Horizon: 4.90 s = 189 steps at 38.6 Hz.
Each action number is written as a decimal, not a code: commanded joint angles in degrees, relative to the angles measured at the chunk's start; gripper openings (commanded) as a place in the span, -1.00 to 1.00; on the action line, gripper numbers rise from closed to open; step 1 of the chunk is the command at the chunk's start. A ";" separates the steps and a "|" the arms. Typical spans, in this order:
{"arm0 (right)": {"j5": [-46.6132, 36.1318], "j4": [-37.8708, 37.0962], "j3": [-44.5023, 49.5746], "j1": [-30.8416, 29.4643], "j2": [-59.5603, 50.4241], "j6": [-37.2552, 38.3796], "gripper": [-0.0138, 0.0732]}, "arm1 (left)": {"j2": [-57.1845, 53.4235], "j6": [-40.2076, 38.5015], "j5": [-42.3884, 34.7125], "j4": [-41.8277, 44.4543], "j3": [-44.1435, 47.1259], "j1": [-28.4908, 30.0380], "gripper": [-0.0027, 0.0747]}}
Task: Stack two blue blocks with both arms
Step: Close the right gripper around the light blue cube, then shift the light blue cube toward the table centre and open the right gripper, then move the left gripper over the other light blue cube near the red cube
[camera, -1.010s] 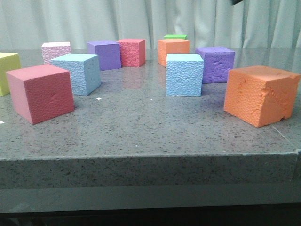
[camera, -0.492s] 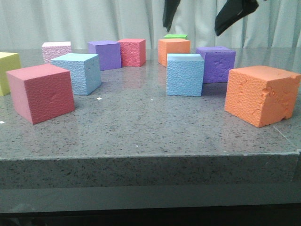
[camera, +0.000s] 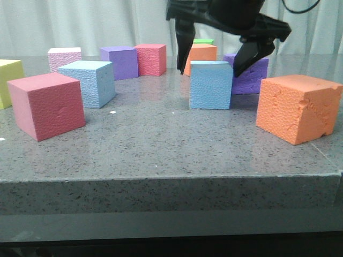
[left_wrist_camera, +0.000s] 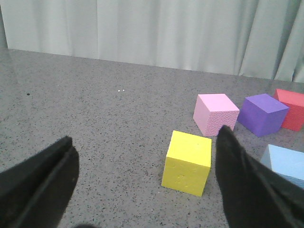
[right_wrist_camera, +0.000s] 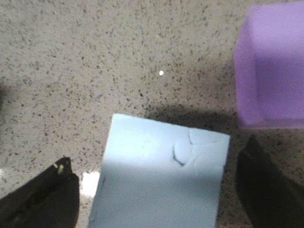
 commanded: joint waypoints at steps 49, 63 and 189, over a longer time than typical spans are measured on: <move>-4.15 -0.04 2.15 13.09 -6.35 4.57 0.25 | 0.55 -0.45 -4.51 -0.45 -2.10 -0.35 0.53; -4.03 -0.10 3.87 13.22 -6.35 4.51 0.73 | 0.55 -0.45 -4.44 -0.45 -2.10 -0.35 0.53; -10.86 -15.69 54.91 -18.69 -76.19 -2.16 -0.84 | 68.10 2.26 41.68 -0.35 -64.43 -27.69 0.54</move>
